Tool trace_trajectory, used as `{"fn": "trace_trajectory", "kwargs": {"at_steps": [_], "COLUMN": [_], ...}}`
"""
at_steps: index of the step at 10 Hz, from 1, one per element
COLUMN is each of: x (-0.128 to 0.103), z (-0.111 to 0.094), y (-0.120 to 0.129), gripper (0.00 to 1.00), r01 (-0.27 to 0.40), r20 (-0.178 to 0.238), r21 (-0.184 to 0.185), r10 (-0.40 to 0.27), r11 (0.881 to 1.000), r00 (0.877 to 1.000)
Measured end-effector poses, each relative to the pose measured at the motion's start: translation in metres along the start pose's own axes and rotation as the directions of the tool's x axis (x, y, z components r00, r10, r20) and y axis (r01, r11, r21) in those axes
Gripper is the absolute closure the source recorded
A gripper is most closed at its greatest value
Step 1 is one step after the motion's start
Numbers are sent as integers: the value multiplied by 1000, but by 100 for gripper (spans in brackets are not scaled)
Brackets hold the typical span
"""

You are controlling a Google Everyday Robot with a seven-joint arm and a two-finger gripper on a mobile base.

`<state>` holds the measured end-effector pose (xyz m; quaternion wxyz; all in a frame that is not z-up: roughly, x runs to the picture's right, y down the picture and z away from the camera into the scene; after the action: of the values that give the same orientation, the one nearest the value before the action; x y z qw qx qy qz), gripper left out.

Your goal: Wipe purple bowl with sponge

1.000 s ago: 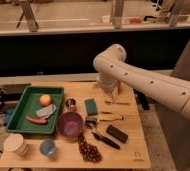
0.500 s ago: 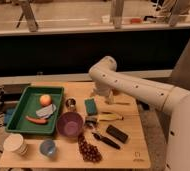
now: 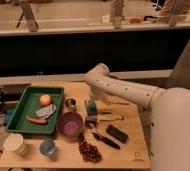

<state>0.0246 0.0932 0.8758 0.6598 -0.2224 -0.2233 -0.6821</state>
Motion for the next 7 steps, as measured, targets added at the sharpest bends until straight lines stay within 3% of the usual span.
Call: {"fn": "trace_trajectory", "kwargs": {"at_steps": [3,5,7], "x": [-2,-5,-4], "z": [16,36,49], "y": [-20,-20,-26], "gripper": [20,20,20], "r01": [130,143,139], "r20": [73,91,76], "r21": [18,25,53], "r10": [-131,-145,-143], "r11": [991,989,989], "r00": [989,985,987]}}
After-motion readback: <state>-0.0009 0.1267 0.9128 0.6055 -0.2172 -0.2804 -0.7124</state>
